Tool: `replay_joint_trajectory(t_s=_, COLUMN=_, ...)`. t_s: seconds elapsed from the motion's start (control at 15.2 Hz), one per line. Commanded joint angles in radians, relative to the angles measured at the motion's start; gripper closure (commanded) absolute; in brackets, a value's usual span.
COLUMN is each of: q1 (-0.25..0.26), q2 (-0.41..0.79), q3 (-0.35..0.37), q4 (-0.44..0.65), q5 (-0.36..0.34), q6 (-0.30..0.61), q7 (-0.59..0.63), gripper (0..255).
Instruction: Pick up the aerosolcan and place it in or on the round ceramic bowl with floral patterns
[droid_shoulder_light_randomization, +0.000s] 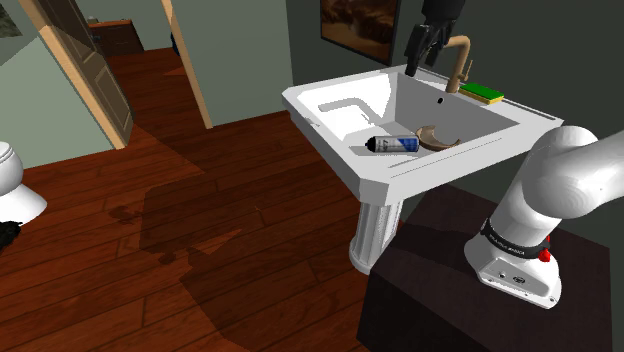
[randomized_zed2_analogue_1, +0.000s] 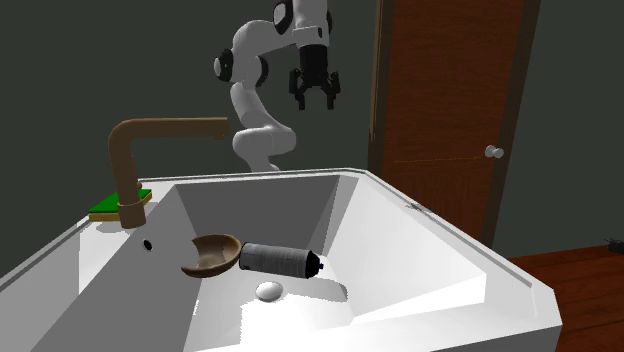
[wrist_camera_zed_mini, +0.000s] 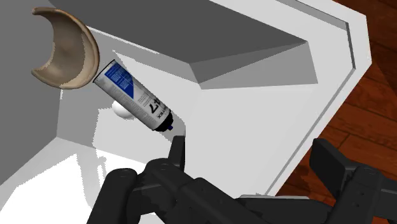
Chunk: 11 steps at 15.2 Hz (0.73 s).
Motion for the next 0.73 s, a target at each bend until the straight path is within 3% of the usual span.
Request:
replay_joint_trajectory(t_s=0.0, q1=0.000, q2=0.000, q3=0.000, q4=0.000, q5=0.000, q6=0.000, q7=0.000, gripper=0)
replay_joint_trajectory(t_s=0.66, q1=0.024, q2=0.082, q3=-0.179, q4=-0.211, q5=-0.132, q6=0.266, q7=-0.341, gripper=0)
